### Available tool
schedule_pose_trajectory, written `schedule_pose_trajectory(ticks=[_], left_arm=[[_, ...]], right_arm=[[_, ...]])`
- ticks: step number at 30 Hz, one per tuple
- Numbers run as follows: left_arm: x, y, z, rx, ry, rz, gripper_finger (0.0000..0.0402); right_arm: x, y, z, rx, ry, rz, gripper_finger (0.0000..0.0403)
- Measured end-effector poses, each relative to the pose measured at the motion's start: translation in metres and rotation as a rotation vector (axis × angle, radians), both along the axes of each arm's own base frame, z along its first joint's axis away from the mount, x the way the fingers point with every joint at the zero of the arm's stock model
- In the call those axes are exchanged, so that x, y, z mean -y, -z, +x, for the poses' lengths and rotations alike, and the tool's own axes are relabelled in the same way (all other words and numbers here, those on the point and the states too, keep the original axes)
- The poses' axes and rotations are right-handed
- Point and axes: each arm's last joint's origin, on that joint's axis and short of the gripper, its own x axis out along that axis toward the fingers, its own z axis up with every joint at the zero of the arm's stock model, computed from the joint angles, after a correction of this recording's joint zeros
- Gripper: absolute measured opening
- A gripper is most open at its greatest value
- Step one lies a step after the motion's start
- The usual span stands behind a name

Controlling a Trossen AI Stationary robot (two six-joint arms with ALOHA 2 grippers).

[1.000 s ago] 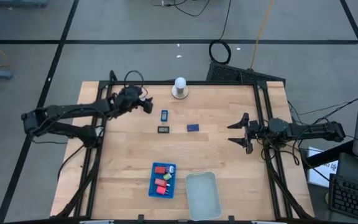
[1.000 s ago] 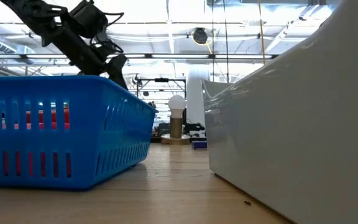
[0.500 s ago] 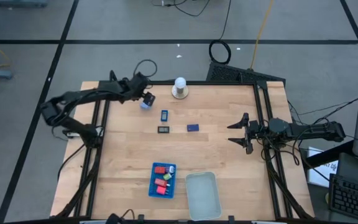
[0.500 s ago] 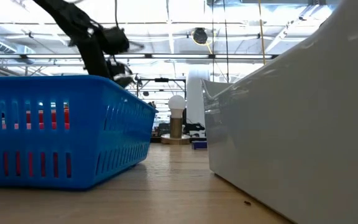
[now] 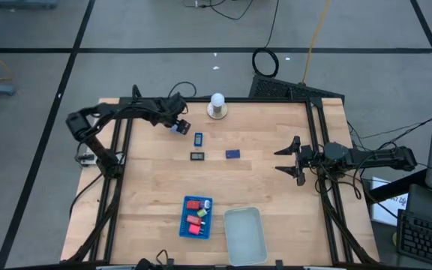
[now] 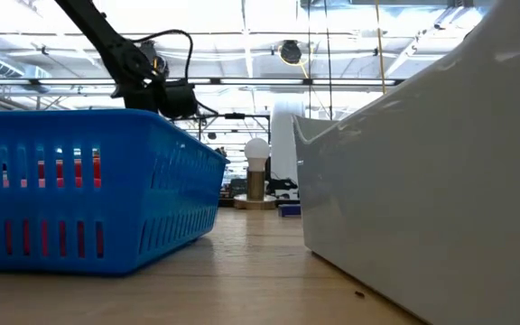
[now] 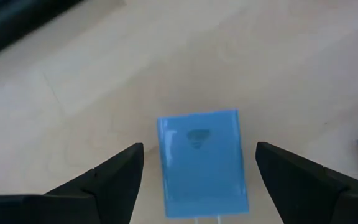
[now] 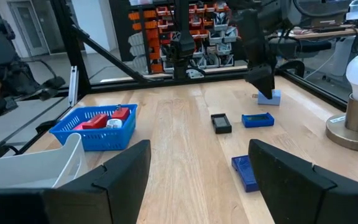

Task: Pick & Place Office items
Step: Put the white charger adapter into the blue bin

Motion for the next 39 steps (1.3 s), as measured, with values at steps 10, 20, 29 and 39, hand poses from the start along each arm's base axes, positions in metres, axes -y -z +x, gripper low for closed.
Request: schedule_pose_trajectory(ticks=[10, 20, 29, 39], left_arm=[[-0.002, 0.016, 0.002, -0.032, -0.045, -0.046, 0.0305], [0.001, 0.015, 0.009, -0.02, 0.019, -0.009, 0.0308], [0.006, 0.017, 0.009, -0.044, 0.011, -0.003, 0.0308], [0.006, 0.022, 0.002, -0.012, -0.025, -0.067, 0.0308]], right_arm=[[0.0, 0.0, 0.0, 0.0, 0.0, 0.0, 0.0263], [0.0, 0.0, 0.0, 0.0, 0.0, 0.0, 0.0263], [0.0, 0.0, 0.0, 0.0, 0.0, 0.0, 0.0263], [0.0, 0.0, 0.0, 0.0, 0.0, 0.0, 0.0263]])
